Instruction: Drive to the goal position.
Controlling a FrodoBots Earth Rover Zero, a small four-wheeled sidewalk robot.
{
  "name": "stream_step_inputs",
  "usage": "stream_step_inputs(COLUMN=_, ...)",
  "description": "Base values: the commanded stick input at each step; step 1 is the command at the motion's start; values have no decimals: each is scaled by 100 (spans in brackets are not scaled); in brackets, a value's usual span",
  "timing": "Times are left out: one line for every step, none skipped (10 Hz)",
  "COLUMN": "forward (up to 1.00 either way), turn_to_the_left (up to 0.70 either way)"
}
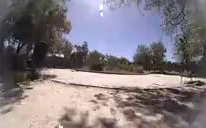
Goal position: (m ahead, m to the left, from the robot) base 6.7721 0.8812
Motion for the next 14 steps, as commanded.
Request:
stream_step_inputs(forward=85, turn_to_the_left=0)
stream_step_inputs(forward=85, turn_to_the_left=0)
stream_step_inputs(forward=85, turn_to_the_left=0)
stream_step_inputs(forward=85, turn_to_the_left=0)
stream_step_inputs(forward=85, turn_to_the_left=0)
stream_step_inputs(forward=85, turn_to_the_left=0)
stream_step_inputs(forward=85, turn_to_the_left=0)
stream_step_inputs(forward=85, turn_to_the_left=0)
stream_step_inputs(forward=85, turn_to_the_left=0)
stream_step_inputs(forward=85, turn_to_the_left=0)
stream_step_inputs(forward=85, turn_to_the_left=0)
stream_step_inputs(forward=85, turn_to_the_left=0)
stream_step_inputs(forward=85, turn_to_the_left=0)
stream_step_inputs(forward=85, turn_to_the_left=-30)
